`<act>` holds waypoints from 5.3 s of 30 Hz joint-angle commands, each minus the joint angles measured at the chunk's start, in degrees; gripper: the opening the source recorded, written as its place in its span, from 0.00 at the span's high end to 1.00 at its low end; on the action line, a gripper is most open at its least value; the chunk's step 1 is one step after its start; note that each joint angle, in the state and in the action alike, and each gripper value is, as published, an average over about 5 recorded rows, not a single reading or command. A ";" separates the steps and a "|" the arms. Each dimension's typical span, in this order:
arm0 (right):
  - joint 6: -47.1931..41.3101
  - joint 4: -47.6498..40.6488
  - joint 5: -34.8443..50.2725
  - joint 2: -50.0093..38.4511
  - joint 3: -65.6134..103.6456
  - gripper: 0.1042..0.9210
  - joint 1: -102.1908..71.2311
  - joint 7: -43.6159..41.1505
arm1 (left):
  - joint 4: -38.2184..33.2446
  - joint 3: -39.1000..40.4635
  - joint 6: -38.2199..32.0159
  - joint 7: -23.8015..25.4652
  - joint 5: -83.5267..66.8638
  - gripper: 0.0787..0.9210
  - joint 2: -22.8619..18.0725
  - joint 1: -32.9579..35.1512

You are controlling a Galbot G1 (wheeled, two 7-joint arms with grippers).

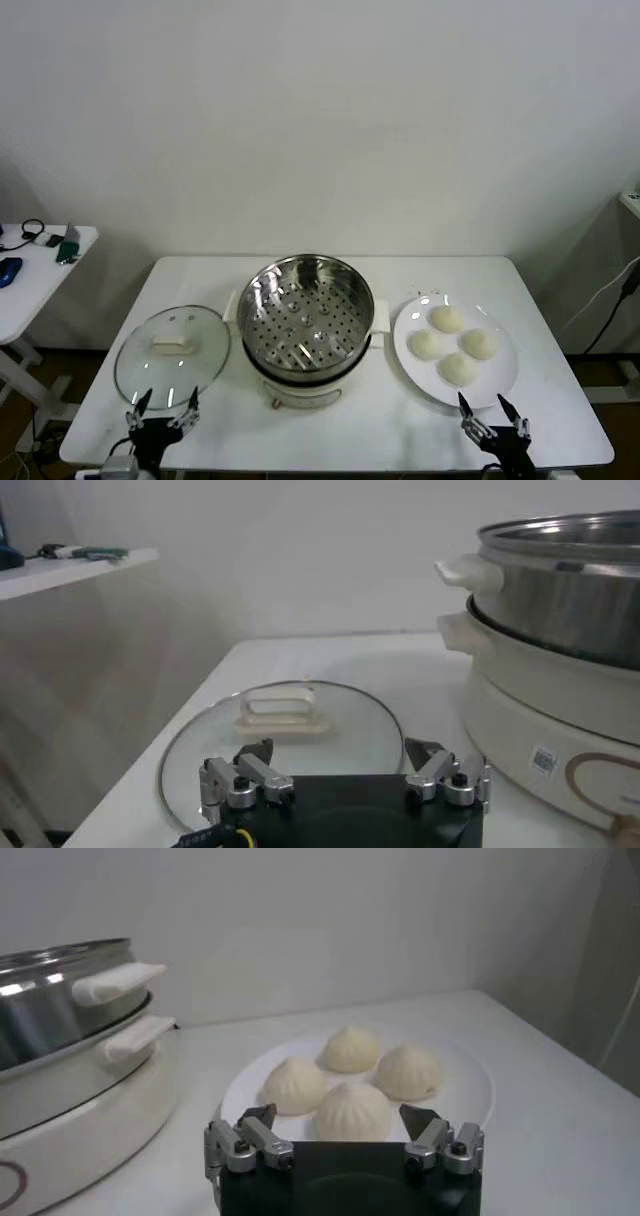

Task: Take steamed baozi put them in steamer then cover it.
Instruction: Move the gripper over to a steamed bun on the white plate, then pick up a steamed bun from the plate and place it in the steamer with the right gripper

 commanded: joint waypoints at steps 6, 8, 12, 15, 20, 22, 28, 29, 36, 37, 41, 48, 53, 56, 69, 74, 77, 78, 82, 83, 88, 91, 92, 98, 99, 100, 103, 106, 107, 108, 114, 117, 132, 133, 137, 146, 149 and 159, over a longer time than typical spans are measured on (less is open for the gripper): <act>-16.53 -5.94 -2.17 -14.27 -2.89 0.12 26.48 -0.38 | -1.22 0.82 0.06 0.24 -0.03 0.12 -0.07 -0.50; -20.29 -9.39 -4.99 -20.94 -8.02 0.12 34.01 -4.91 | -1.54 1.06 -0.03 0.34 0.18 0.12 0.10 -0.54; -24.13 -16.25 -10.06 -33.99 -24.46 0.12 50.62 -15.46 | -2.06 1.21 -0.40 0.50 0.34 0.12 0.47 -0.36; -21.71 -20.81 -12.53 -40.75 -41.69 0.12 64.94 -22.58 | -2.28 1.18 -0.61 0.55 0.17 0.12 0.49 -0.25; -12.23 -27.28 -19.99 -46.08 -69.81 0.12 89.83 -40.31 | -2.58 1.37 -0.87 0.56 0.26 0.12 0.17 -0.36; -8.18 -29.51 -23.27 -46.36 -79.92 0.12 98.87 -47.11 | -2.57 1.40 -0.96 0.58 0.33 0.12 0.03 -0.37; 2.95 -38.34 -26.64 -41.54 -102.29 0.12 120.61 -61.97 | -1.69 1.45 -1.54 0.56 0.62 0.12 0.10 -0.51; 3.77 -39.43 -26.14 -40.51 -105.02 0.12 122.87 -63.28 | -1.57 1.48 -1.63 0.57 0.65 0.12 0.16 -0.51; 1.63 -43.64 -19.84 -31.20 -118.85 0.12 131.64 -65.98 | -1.44 1.29 -1.73 0.70 0.62 0.12 0.24 -0.60; 0.97 -44.13 -18.99 -29.87 -119.39 0.12 131.48 -65.95 | -1.49 1.24 -1.67 0.74 0.62 0.12 0.27 -0.64; -0.42 -46.50 -18.12 -25.18 -119.73 0.12 128.78 -65.82 | -1.73 1.01 -1.46 0.94 0.61 0.12 0.35 -0.75; -1.86 -51.98 -18.21 -18.73 -116.66 0.12 122.18 -64.52 | -1.40 0.93 -1.84 1.03 0.89 0.12 -0.05 -0.62; -2.25 -56.89 -17.96 -15.20 -112.94 0.12 117.70 -63.04 | -1.22 0.84 -2.08 1.04 1.04 0.12 -0.44 -0.49; -1.88 -59.96 -18.71 -13.23 -110.09 0.12 114.82 -62.49 | -1.09 0.72 -2.19 1.05 1.19 0.12 -0.60 -0.44; -1.27 -66.25 -22.26 -9.80 -104.74 0.12 108.41 -62.01 | -0.39 0.65 -2.30 1.36 2.08 0.12 -1.15 -0.15; -0.69 -68.19 -23.55 -9.10 -103.24 0.12 107.44 -61.22 | -0.31 0.57 -2.32 1.51 2.12 0.12 -1.11 -0.25; -0.55 -68.97 -23.60 -8.79 -102.74 0.12 107.25 -60.99 | -0.03 0.60 -2.36 1.59 2.23 0.12 -1.07 -0.42; -0.56 -69.08 -23.59 -8.74 -102.67 0.12 107.15 -60.93 | 0.10 0.63 -2.42 1.63 2.27 0.12 -1.06 -0.50; -0.75 -69.03 -23.58 -8.79 -102.60 0.17 106.70 -60.89 | 0.33 0.67 -2.59 1.83 2.31 0.12 -1.01 -0.73; -0.77 -69.05 -23.59 -8.82 -102.58 0.19 106.65 -60.90 | 0.31 0.66 -2.59 1.86 2.29 0.12 -0.98 -0.76; -0.67 -69.06 -23.24 -8.91 -102.20 0.25 106.92 -60.67 | 0.22 0.53 -2.57 1.90 2.22 0.12 -0.85 -0.95; -0.57 -68.42 -22.21 -8.96 -102.17 0.25 107.52 -60.69 | 0.26 0.53 -2.66 1.89 2.23 0.12 -0.87 -0.95; -0.50 -68.18 -21.88 -8.96 -102.24 0.26 107.83 -60.76 | 0.29 0.56 -2.72 1.89 2.24 0.12 -0.88 -0.92; 1.44 -66.21 -20.00 -9.34 -104.45 0.26 111.60 -61.56 | 0.17 0.74 -3.28 1.89 2.43 0.12 -1.07 -0.51; 1.95 -65.23 -19.27 -9.66 -105.19 0.26 112.89 -61.63 | 0.08 0.73 -3.34 1.89 2.44 0.12 -1.10 -0.42; 2.60 -63.84 -18.40 -10.11 -106.25 0.26 114.70 -61.68 | 0.01 0.71 -3.42 1.88 2.44 0.12 -1.12 -0.33; 5.41 -58.56 -16.29 -11.52 -110.76 0.26 122.12 -61.92 | 0.02 0.72 -3.71 1.84 2.60 0.12 -1.13 -0.15; 9.69 -53.49 -15.32 -11.98 -116.12 0.26 131.86 -62.71 | 0.09 0.87 -3.93 1.81 2.89 0.12 -1.20 -0.09; 11.61 -52.03 -15.44 -11.78 -117.55 0.26 135.42 -63.13 | 0.10 0.93 -3.96 1.80 2.99 0.12 -1.27 -0.11; 13.50 -50.93 -15.73 -11.44 -118.52 0.26 138.49 -63.57 | 0.09 0.98 -3.97 1.79 3.06 0.12 -1.34 -0.14; 25.47 -42.92 -15.30 -7.15 -120.78 0.26 152.30 -66.08 | 0.19 1.11 -3.92 1.77 3.18 0.12 -1.45 -0.43; 29.48 -38.29 -15.00 -3.68 -120.73 0.26 155.48 -65.48 | 0.30 1.15 -3.95 1.72 3.18 0.12 -1.34 -0.67; 36.19 -45.20 -30.22 15.23 -119.78 0.26 136.31 -60.11 | -0.49 1.00 -4.57 1.57 4.01 0.12 -1.02 -0.07; 36.57 -47.16 -31.36 16.07 -119.49 0.26 134.62 -59.82 | -0.55 0.91 -4.61 1.56 3.99 0.12 -0.95 0.02; 37.06 -52.55 -34.17 18.34 -118.82 0.26 130.14 -59.00 | -0.47 0.74 -4.97 1.50 4.00 0.12 -0.79 0.35; 36.51 -56.95 -39.08 19.96 -117.64 0.26 124.58 -57.06 | 0.41 1.05 -5.76 1.35 4.21 0.12 -1.25 0.29; 36.46 -58.00 -39.55 20.36 -117.30 0.26 123.94 -57.09 | 0.62 1.15 -5.83 1.34 4.28 0.12 -1.28 0.17; 37.15 -57.62 -34.18 19.75 -117.47 0.16 126.62 -57.10 | 0.57 1.25 -6.12 1.29 4.26 0.12 -1.48 0.48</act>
